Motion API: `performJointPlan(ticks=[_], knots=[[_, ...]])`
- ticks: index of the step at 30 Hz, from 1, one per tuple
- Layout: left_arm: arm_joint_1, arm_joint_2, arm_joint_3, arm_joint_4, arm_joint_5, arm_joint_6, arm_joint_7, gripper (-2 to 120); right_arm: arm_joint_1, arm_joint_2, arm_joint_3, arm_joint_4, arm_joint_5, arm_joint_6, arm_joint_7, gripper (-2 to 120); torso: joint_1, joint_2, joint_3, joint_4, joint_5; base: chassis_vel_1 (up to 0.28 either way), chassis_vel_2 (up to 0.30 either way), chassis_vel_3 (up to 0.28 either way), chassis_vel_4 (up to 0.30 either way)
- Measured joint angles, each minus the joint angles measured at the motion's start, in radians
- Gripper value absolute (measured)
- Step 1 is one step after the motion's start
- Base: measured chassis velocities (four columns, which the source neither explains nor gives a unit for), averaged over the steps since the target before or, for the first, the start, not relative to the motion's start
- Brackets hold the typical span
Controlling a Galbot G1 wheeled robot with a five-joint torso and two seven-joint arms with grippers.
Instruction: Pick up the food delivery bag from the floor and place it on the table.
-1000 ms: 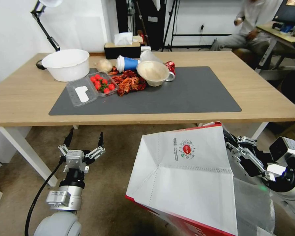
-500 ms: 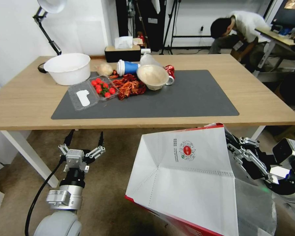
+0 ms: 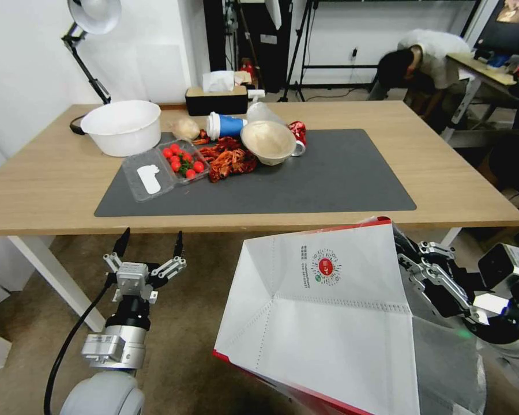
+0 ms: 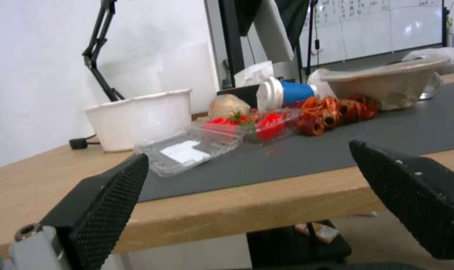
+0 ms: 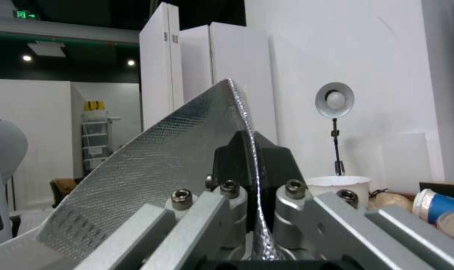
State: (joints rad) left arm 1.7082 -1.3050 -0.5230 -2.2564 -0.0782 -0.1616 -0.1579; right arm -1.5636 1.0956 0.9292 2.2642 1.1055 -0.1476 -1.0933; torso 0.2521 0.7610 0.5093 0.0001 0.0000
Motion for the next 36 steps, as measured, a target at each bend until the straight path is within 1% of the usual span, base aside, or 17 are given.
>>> performJointPlan(ticks=[5,9,14,23,30,33,36], knots=[[0.000,0.000,0.003,0.000,0.001,-0.001,0.000,100,-0.001,0.005,-0.004,-0.001,-0.006,0.000,-0.001,0,0.007,0.018,0.010,0.0000,0.0000,0.000,0.000,0.000,0.000],[-0.002,-0.001,0.005,0.004,0.002,-0.003,0.000,100,-0.001,0.007,-0.005,-0.005,-0.009,0.001,-0.002,0,0.017,0.041,0.024,0.0000,0.0000,0.000,0.000,0.000,0.000],[-0.004,-0.003,0.006,0.006,0.002,-0.003,0.000,100,0.000,0.007,-0.006,-0.007,-0.010,0.001,-0.002,0,0.024,0.057,0.033,0.0000,0.0000,0.000,0.000,0.000,0.000],[-0.002,-0.003,0.009,0.008,0.003,-0.004,-0.006,100,0.002,0.008,-0.007,-0.010,-0.013,0.002,-0.003,0,0.044,0.101,0.058,0.0000,0.0000,0.000,0.000,0.000,0.000],[-0.001,-0.003,0.013,0.009,-0.009,-0.026,-0.006,100,-0.001,0.010,-0.007,-0.013,-0.014,0.004,-0.006,0,0.054,0.128,0.074,0.0000,0.0001,0.000,0.000,0.000,0.000],[0.000,-0.002,0.011,0.011,-0.008,-0.036,-0.003,100,-0.002,0.010,-0.006,-0.015,-0.015,0.005,-0.008,0,0.062,0.146,0.084,0.0000,0.0000,0.000,0.000,0.000,0.000],[-0.001,-0.002,0.011,0.011,-0.003,-0.038,-0.007,100,-0.002,0.010,-0.006,-0.014,-0.015,0.006,-0.008,0,0.064,0.151,0.087,0.0000,0.0000,0.000,0.000,0.000,0.000]])
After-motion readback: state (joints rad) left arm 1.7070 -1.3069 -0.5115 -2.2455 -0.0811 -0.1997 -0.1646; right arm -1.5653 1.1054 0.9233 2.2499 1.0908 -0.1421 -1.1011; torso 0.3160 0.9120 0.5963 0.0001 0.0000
